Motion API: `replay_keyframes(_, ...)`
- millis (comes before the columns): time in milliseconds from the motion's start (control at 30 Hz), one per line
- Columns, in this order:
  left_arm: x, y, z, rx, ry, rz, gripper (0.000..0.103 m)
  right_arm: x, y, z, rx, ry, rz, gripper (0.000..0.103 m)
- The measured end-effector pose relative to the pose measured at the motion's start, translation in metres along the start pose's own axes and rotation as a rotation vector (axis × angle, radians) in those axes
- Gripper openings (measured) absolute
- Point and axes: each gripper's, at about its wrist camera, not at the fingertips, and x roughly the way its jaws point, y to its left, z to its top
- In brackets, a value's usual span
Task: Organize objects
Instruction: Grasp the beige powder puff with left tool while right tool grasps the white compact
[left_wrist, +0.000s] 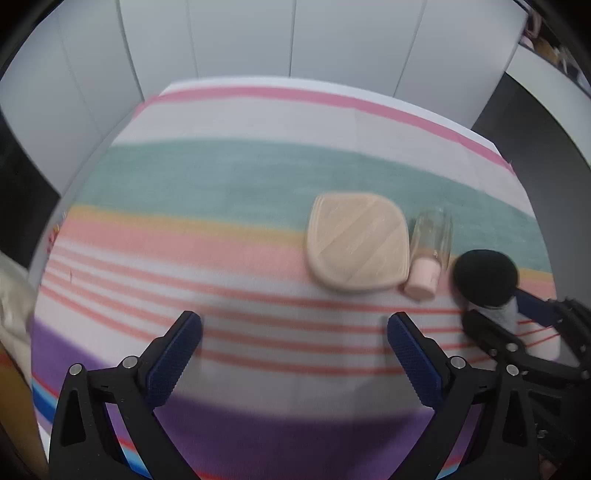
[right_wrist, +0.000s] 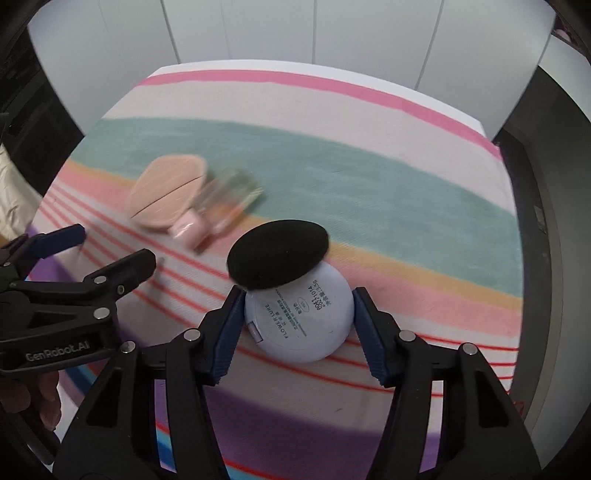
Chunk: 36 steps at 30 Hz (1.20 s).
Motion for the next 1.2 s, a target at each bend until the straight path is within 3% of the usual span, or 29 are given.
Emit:
replay_keyframes(167, 0.01, -0.021, 0.011, 0.065, -0.026, 0.016, 0.102, 0.002, -0.013, 0.008, 0.026, -0.011, -0.01, 0.06)
replay_keyframes(367, 0.021, -0.034, 0.031, 0.057, -0.036, 0.022, 0.102, 0.003, -0.021, 0.011, 0.041, -0.014, -0.011, 0.06)
replay_keyframes(467, 0.018, -0.035, 0.036, 0.039, -0.049, 0.031, 0.084, 0.001, -0.025, 0.011, 0.062, -0.006, 0.004, 0.06)
replay_keyframes(533, 0.013, -0.036, 0.038, 0.041, -0.049, 0.028, 0.06, 0.006, -0.036, 0.012, 0.073, -0.001, 0.015, 0.06)
replay_keyframes(700, 0.005, -0.033, 0.032, 0.022, -0.006, 0.026, 0.056, -0.006, -0.04, 0.009, 0.1, 0.001, 0.018, 0.06)
replay_keyframes(900, -0.022, -0.031, 0.02, 0.003, -0.013, 0.019, 0.056, -0.03, -0.039, 0.008, 0.118, -0.015, 0.025, 0.06)
replay_keyframes(1033, -0.055, -0.028, 0.015, -0.01, -0.034, 0.015, 0.057, -0.052, -0.033, 0.015, 0.107, -0.032, 0.032, 0.06)
replay_keyframes(1200, -0.109, -0.022, 0.014, -0.035, -0.088, 0.007, 0.057, -0.109, -0.017, 0.028, 0.066, -0.103, 0.033, 0.06)
